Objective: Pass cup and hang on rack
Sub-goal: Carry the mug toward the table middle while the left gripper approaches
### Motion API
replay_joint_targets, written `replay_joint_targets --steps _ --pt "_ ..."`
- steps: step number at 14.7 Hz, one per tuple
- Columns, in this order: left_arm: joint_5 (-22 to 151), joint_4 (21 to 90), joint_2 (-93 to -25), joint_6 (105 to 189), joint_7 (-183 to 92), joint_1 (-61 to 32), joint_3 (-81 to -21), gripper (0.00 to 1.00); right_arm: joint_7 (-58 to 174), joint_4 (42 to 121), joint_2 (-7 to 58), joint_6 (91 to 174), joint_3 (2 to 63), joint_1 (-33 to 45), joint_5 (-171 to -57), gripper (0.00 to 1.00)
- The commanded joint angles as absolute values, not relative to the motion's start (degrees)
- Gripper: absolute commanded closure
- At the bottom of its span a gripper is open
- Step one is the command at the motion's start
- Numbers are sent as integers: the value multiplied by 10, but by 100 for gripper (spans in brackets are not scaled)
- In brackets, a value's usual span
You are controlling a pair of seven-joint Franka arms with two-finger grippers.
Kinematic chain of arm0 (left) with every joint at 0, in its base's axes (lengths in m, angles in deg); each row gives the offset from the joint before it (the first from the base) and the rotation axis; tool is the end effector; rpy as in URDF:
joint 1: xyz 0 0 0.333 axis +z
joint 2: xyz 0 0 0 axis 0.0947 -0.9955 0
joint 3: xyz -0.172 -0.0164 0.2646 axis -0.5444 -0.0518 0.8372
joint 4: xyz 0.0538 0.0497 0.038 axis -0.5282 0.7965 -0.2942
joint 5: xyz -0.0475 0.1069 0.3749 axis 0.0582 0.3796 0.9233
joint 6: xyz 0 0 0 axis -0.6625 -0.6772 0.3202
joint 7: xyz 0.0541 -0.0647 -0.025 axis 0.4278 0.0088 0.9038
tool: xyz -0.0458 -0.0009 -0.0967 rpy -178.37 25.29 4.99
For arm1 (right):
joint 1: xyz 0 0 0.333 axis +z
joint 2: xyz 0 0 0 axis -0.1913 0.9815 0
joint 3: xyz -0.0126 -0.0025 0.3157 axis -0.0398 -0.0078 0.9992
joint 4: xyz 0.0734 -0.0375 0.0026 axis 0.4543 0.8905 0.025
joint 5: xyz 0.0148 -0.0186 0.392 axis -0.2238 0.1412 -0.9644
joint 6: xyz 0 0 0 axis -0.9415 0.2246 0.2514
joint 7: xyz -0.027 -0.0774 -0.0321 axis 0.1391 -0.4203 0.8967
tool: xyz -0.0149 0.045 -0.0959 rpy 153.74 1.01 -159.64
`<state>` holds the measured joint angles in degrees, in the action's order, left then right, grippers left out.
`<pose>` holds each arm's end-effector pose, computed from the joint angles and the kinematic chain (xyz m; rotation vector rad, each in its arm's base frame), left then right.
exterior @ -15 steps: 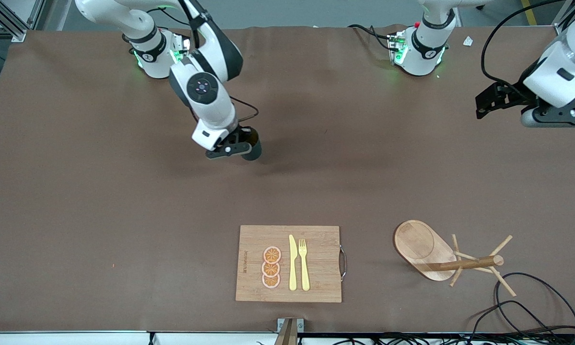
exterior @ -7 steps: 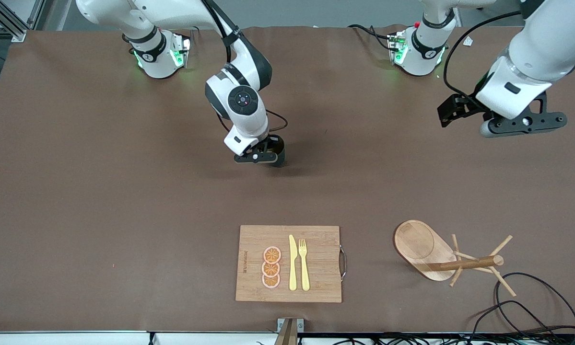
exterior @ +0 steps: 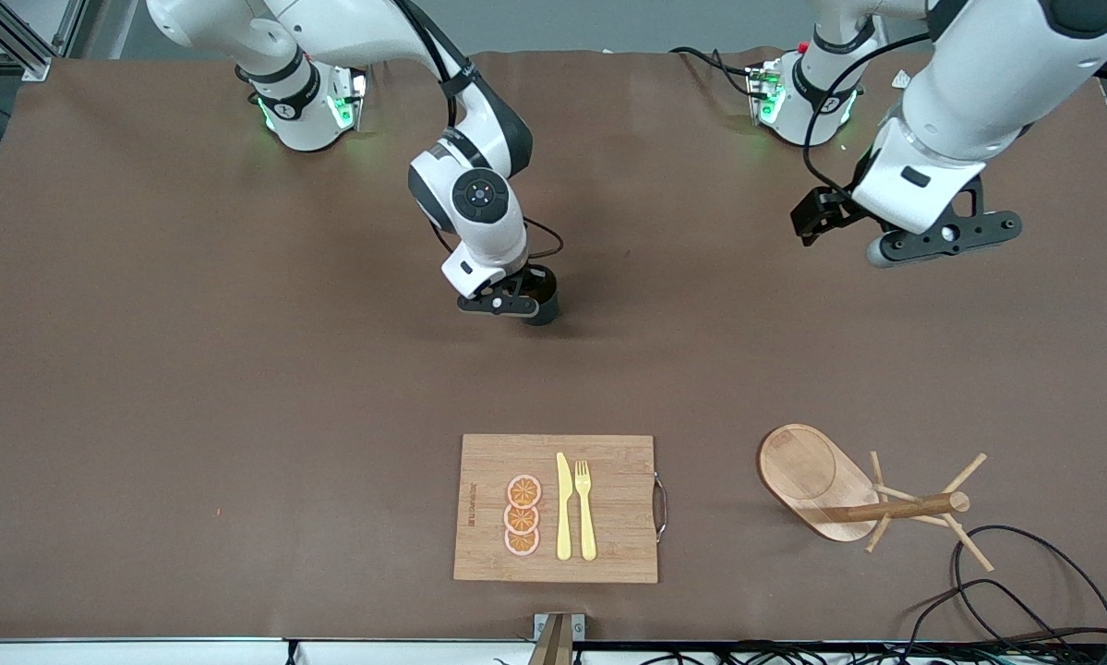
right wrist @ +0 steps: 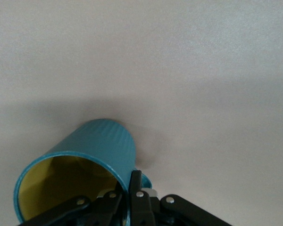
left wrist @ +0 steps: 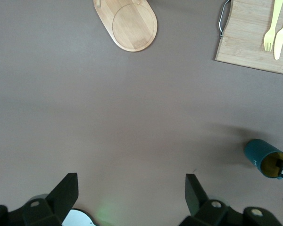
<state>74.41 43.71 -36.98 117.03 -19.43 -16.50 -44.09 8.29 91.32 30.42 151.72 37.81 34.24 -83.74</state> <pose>0.5263 -0.2132 0.6031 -3.0891 -0.2663 0.1093 0.4441 0.4465 0.2410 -3.1066 0.1212 0.1241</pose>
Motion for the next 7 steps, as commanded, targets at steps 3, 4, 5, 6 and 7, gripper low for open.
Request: replay_joint_targets --steps 3,4,5,6,7 --pt "746 428 -383 1171 -123 -205 -438 0 79 907 313 1521 372 351 -842 11" --pt "747 428 -386 1171 -104 -212 -438 0 79 907 312 1520 372 350 -842 0" --pt "753 429 -387 1171 -83 -220 -439 0 81 907 311 1519 372 347 -842 0" --pt "755 429 -393 1171 -65 -228 -439 0 82 906 305 1517 372 345 -842 0" --pt "760 428 -397 1171 -49 -238 -439 0 82 905 299 1511 372 344 -842 0"
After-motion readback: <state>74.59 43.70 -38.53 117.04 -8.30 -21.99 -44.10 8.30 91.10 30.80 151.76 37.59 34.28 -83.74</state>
